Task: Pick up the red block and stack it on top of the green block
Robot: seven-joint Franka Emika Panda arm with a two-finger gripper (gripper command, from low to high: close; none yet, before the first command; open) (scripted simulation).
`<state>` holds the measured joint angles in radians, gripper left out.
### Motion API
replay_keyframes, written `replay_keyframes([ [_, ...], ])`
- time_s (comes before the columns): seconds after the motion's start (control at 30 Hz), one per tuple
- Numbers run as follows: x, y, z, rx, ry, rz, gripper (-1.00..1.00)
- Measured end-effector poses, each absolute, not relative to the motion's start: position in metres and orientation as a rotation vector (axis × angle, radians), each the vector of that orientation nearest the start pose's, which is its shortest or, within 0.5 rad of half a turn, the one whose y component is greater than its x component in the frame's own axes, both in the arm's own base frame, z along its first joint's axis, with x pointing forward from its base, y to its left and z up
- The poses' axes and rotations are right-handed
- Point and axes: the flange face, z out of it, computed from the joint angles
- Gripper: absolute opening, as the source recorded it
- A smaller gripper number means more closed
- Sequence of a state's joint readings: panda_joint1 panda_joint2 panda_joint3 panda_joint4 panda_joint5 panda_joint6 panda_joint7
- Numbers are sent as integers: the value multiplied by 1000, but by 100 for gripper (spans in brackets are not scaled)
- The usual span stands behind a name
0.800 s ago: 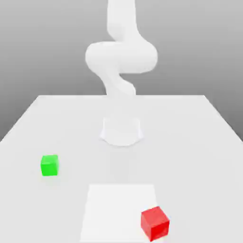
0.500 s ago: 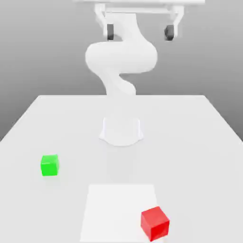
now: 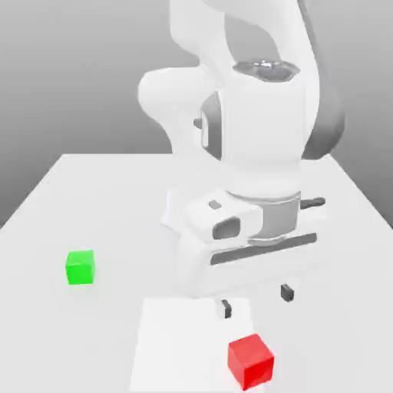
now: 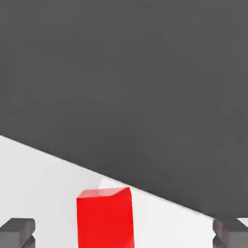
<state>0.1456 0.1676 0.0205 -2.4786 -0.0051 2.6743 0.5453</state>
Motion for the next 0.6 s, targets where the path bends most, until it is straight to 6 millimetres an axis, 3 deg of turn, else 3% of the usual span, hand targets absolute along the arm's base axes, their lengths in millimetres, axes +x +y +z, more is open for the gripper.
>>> replay_keyframes([
  [0.17, 469, 81, 159, -3090, 564, -1, 0],
  [0.2, 469, 81, 149, -3091, 563, -1, -100],
  [0.43, 469, 81, 149, -3091, 563, 0, -100],
  [0.6, 468, 77, 203, -3089, 583, 0, -100],
])
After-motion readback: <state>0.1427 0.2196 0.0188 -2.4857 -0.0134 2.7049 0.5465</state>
